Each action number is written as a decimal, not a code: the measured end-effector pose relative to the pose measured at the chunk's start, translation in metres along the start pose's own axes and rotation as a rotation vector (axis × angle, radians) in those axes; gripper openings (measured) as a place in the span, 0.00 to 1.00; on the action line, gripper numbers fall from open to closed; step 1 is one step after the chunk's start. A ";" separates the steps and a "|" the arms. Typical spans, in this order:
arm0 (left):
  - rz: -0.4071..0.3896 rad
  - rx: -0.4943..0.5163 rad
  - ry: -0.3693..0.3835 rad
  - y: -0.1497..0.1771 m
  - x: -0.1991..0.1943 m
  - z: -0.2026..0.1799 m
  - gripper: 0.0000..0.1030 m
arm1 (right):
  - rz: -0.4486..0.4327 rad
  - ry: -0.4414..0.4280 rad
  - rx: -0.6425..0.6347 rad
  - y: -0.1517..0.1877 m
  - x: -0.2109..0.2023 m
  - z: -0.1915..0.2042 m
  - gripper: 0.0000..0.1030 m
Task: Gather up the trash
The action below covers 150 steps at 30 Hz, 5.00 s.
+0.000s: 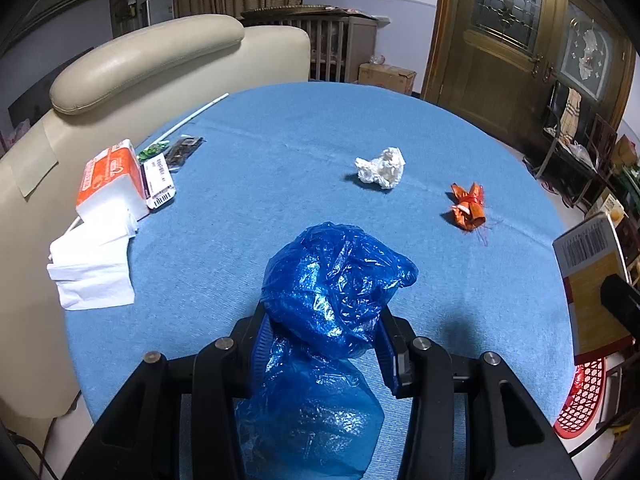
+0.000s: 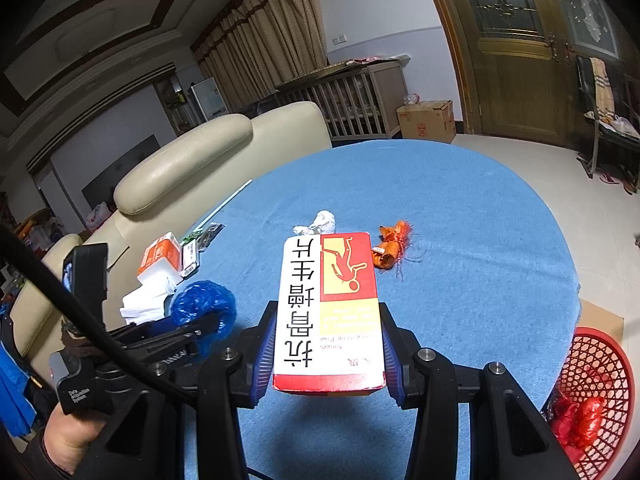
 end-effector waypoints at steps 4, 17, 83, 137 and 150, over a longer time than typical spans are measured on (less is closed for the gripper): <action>0.018 0.000 0.004 0.005 0.004 -0.002 0.46 | 0.020 -0.005 0.011 0.009 0.006 0.001 0.47; 0.080 0.005 -0.004 0.003 0.010 -0.006 0.46 | 0.072 0.015 0.022 0.000 0.008 -0.004 0.47; 0.066 0.117 0.093 0.012 0.018 -0.060 0.46 | 0.013 0.135 0.085 0.019 -0.030 -0.051 0.47; 0.109 0.535 0.465 0.039 -0.005 -0.320 0.82 | -0.137 0.510 0.486 0.063 -0.179 -0.292 0.76; 0.103 0.190 0.205 0.016 0.034 -0.108 0.82 | -0.026 0.330 0.286 0.009 -0.087 -0.199 0.76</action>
Point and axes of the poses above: each gripper's, at about its wrist camera, not at the fingertips, and x roughly the way its jaws point, z to its left, y to its underside, the point moved 5 cm from there along x, roughly the way its jaws point, and after that the axes turned 2 degrees about -z, right-handed, at the moved point
